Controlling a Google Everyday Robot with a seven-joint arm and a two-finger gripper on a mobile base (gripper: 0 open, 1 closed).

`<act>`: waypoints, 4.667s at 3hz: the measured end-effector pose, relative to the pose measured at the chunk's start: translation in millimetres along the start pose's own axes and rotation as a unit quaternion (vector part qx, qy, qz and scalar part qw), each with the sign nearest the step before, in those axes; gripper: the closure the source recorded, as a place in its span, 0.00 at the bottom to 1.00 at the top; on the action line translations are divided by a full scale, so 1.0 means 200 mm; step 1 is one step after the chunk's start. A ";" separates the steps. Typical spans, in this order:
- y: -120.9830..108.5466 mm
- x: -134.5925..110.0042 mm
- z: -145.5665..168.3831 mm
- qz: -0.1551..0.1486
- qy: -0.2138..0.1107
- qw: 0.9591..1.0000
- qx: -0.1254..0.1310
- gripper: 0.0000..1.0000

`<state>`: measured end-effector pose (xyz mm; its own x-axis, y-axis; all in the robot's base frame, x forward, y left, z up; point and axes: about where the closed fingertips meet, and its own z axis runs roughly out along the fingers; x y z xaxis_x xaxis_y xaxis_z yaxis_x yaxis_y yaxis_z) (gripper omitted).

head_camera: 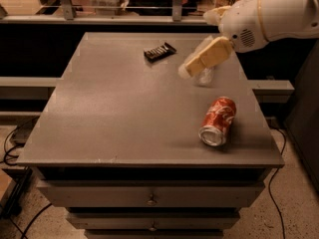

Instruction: Pick rxbar chocolate

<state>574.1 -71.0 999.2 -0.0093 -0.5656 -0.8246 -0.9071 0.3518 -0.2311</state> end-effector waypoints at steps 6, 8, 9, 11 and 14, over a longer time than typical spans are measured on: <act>-0.57 0.06 0.83 0.079 -0.029 0.995 0.059 0.00; -0.69 0.12 0.96 0.100 -0.042 0.992 0.069 0.00; -0.71 0.18 1.01 0.112 -0.025 0.991 0.074 0.00; -0.79 0.30 1.16 0.139 -0.007 0.986 0.092 0.00; -0.87 0.47 1.35 0.175 0.002 0.981 0.083 0.00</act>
Offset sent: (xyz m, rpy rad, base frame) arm 0.1113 0.0548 -0.0093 0.0444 -0.0088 -0.0232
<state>845.1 16.7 822.0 -0.3100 -0.3922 -0.8661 -0.7676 0.6408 -0.0155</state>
